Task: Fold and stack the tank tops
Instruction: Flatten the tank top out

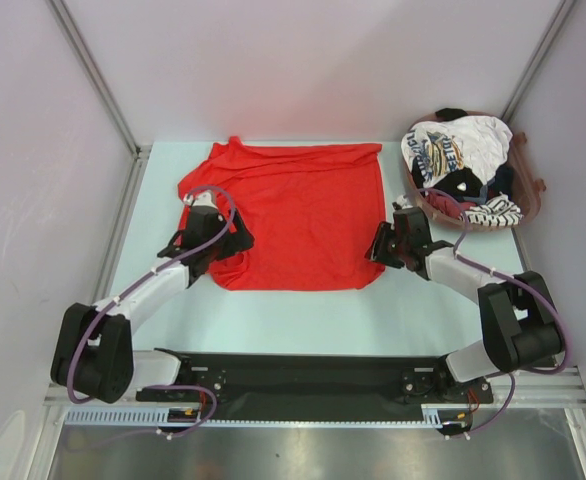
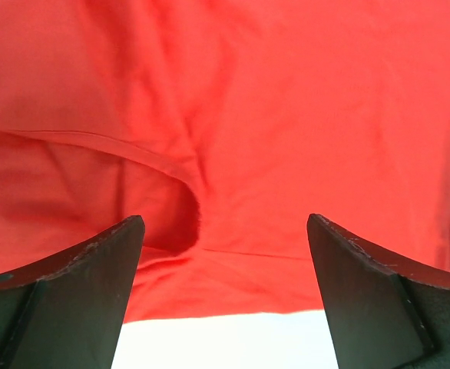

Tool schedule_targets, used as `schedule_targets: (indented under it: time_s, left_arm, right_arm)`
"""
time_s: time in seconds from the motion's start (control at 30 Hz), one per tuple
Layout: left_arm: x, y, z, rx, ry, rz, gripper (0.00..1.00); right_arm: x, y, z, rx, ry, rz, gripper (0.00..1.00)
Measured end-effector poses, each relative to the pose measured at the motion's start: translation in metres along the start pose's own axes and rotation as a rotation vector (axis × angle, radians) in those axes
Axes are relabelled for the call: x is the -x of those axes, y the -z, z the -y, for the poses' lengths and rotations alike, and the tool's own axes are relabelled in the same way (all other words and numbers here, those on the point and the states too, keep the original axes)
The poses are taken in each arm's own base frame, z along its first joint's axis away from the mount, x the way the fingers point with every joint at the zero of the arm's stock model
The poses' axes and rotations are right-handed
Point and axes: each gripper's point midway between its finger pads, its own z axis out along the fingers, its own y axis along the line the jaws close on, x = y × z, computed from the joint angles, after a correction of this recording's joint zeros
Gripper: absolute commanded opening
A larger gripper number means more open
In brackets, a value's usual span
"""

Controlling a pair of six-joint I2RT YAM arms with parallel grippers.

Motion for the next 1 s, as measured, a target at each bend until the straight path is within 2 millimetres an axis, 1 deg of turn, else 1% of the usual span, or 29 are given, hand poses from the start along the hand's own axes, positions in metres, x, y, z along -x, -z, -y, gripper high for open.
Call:
schedule_targets:
  time_s: [0.07, 0.1, 0.17, 0.2, 0.27, 0.3, 0.4, 0.53, 0.6, 0.7, 0.73, 0.77, 0.8, 0.83, 0.9, 0.97, 1.0]
  left_arm:
    - [-0.003, 0.002, 0.009, -0.021, -0.017, -0.004, 0.93]
    - [-0.004, 0.002, 0.012, -0.027, -0.023, -0.008, 0.93]
    - [-0.007, 0.003, 0.016, -0.034, -0.031, -0.015, 0.93]
    - [-0.008, 0.004, 0.018, -0.036, -0.035, -0.018, 0.93]
    - [-0.009, 0.004, 0.02, -0.039, -0.041, -0.023, 0.93]
    - [-0.011, 0.005, 0.021, -0.04, -0.047, -0.026, 0.93]
    - [-0.015, 0.008, 0.031, -0.054, -0.078, -0.038, 0.93]
    - [-0.022, 0.013, 0.057, -0.122, -0.149, -0.042, 0.94]
    - [-0.026, 0.015, 0.072, -0.164, -0.196, -0.043, 0.95]
    - [-0.039, 0.013, 0.099, -0.239, -0.297, -0.064, 0.96]
    - [-0.044, 0.011, 0.108, -0.263, -0.334, -0.073, 0.95]
    - [-0.046, 0.009, 0.116, -0.28, -0.357, -0.077, 0.95]
    - [-0.05, 0.006, 0.124, -0.302, -0.385, -0.091, 0.95]
    - [-0.053, 0.003, 0.132, -0.318, -0.408, -0.1, 0.95]
    - [-0.056, -0.002, 0.145, -0.354, -0.437, -0.116, 0.95]
    - [-0.059, -0.006, 0.153, -0.382, -0.452, -0.126, 0.95]
    - [-0.06, -0.008, 0.155, -0.393, -0.455, -0.131, 0.95]
  right_arm:
    - [0.001, 0.0, -0.001, 0.002, 0.0, 0.0, 0.4]
    - [0.001, 0.0, -0.001, 0.004, -0.001, -0.001, 0.34]
    - [-0.001, 0.0, -0.002, 0.008, -0.003, -0.009, 0.3]
    - [-0.002, 0.0, -0.002, 0.01, -0.005, -0.013, 0.24]
    - [-0.004, -0.001, -0.004, 0.026, -0.011, -0.028, 0.23]
    - [-0.006, -0.001, -0.006, 0.035, -0.016, -0.036, 0.16]
    - [-0.009, 0.001, -0.011, 0.076, -0.04, -0.065, 0.0]
    - [-0.005, 0.003, -0.013, 0.11, -0.093, -0.078, 0.0]
    - [0.004, 0.005, -0.013, 0.12, -0.122, -0.072, 0.0]
    - [0.024, 0.005, -0.02, 0.143, -0.141, -0.049, 0.0]
    - [0.032, 0.003, -0.023, 0.152, -0.146, -0.042, 0.01]
    - [0.038, 0.0, -0.026, 0.164, -0.148, -0.042, 0.05]
    - [0.042, -0.004, -0.03, 0.174, -0.154, -0.046, 0.14]
    - [0.045, -0.009, -0.034, 0.186, -0.159, -0.054, 0.21]
    - [0.048, -0.019, -0.038, 0.203, -0.165, -0.077, 0.42]
    - [0.049, -0.028, -0.038, 0.208, -0.168, -0.095, 0.46]
    - [0.048, -0.029, -0.038, 0.21, -0.169, -0.101, 0.47]
